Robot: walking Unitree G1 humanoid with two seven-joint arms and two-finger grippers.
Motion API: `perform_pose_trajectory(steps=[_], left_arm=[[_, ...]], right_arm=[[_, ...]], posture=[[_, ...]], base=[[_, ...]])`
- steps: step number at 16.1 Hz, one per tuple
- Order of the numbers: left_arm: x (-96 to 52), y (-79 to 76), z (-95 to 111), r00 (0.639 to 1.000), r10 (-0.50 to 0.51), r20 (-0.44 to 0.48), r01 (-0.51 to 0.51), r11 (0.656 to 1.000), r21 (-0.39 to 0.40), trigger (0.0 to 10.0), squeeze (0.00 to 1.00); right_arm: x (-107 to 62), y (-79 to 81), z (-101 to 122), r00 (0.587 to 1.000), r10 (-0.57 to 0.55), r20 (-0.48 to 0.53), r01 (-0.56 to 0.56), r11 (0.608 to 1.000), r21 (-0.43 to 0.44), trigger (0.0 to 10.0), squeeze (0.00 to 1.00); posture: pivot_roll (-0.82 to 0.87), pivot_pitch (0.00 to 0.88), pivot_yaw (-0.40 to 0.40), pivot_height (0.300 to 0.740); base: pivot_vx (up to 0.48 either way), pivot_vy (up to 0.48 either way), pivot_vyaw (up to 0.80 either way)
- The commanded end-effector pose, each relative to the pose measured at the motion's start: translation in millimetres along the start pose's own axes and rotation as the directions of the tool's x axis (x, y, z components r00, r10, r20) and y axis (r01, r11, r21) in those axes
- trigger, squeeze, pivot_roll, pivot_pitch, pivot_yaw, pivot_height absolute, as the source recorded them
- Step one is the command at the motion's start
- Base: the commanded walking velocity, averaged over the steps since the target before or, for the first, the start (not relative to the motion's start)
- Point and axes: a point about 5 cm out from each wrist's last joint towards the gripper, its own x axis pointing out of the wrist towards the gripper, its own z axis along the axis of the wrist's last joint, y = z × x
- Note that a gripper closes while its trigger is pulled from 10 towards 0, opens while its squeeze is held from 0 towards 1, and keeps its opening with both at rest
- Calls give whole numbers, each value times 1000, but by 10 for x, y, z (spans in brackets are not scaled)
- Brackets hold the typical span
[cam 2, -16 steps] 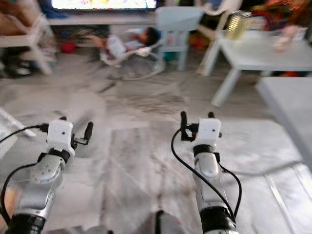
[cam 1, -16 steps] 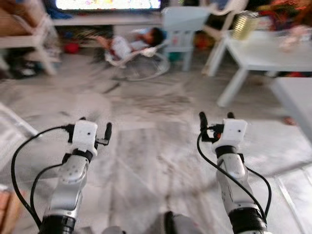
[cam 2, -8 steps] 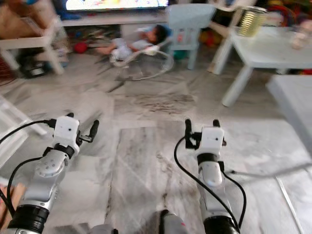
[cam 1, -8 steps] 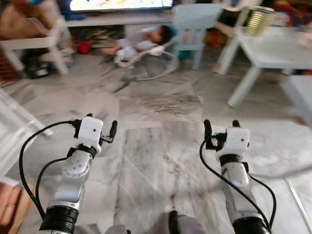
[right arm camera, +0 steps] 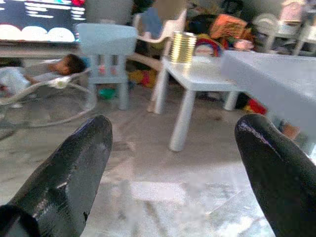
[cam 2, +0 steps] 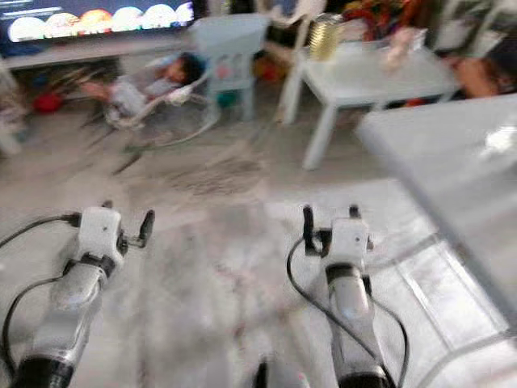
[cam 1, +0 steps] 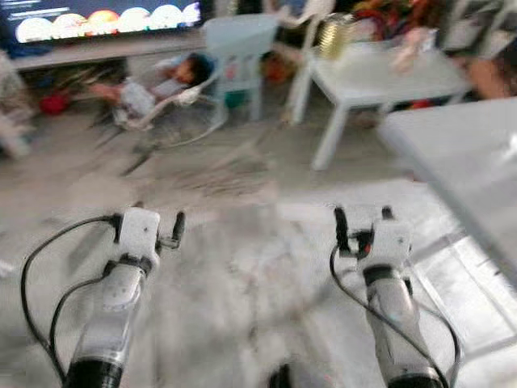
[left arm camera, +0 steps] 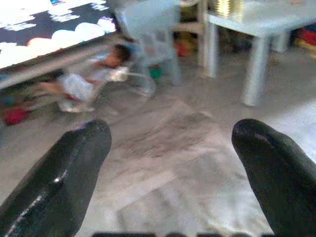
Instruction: Restocking fridge
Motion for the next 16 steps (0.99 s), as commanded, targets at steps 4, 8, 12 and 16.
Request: perform_pose_trajectory(steps=[4, 8, 12, 16], left_arm=[[80, -65, 146, 998, -18, 58, 18, 1000, 2, 10000, 0], [74, -55, 165, 998, -12, 64, 13, 1000, -5, 10000, 0], [67, 3, 159, 997, 44, 70, -42, 999, -25, 10000, 0], [111, 106, 182, 995, 73, 71, -70, 997, -33, 10000, 0]], right_arm=[[75, 31, 55, 1000, 17, 7, -17, 1000, 9, 10000, 0], [126, 71, 95, 999, 31, 19, -31, 999, 11, 10000, 0], [87, 70, 68, 999, 49, 9, -49, 999, -5, 10000, 0], [116, 96, 133, 997, 65, 35, -64, 998, -19, 10000, 0]], posture=[[46, 91, -16, 740], [48, 102, -26, 740], [46, 94, -36, 740], [38, 87, -42, 740]], base=[[357, 0, -800], [144, 0, -800], [0, 0, -800], [0, 0, -800]])
